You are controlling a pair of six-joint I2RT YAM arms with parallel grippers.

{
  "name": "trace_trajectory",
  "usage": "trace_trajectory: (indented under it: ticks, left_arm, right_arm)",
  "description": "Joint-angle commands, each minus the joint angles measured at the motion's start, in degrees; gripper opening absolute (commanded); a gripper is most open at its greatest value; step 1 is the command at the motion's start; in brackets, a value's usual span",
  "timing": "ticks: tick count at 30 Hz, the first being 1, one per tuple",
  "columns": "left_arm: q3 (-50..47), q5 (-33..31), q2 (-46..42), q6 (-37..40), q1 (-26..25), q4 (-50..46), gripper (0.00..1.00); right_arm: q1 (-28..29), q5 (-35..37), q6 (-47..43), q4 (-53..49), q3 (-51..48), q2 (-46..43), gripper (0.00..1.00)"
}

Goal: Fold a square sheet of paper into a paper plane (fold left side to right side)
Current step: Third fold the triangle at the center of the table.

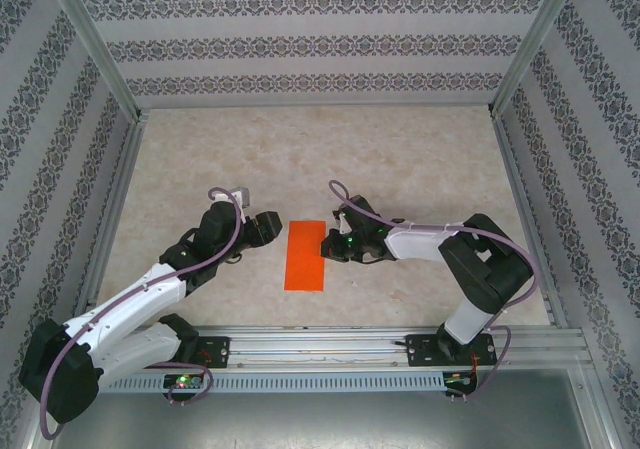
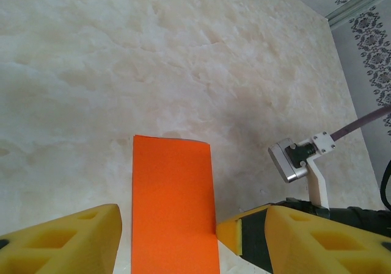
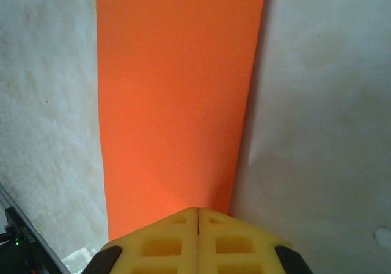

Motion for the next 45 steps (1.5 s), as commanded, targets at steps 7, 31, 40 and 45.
trace_trajectory:
  ticks: [7,31,40,45]
  left_arm:
    - [2.5,0.87,2.55,0.86,1.41,-5.73,0.66]
    - [9.07,24.21,29.04,-0.69,3.03,-2.74,0.49]
    - [9.71,26.54,34.16,-0.17,2.94,-1.49,0.47]
    - [9.57,27.41,36.11,-0.33,2.94,-0.91,0.45]
  right_arm:
    - [0.76,0.5,-2.65,-2.08,1.61,3.84,0.0]
    - [-0.69,5.54,-6.33,-9.85,1.0,2.14,0.0]
    - [-0.82,5.53,-6.5,-9.9,1.18,2.32,0.0]
    - [-0.91,5.44,-6.5,-9.9,1.18,2.34,0.0]
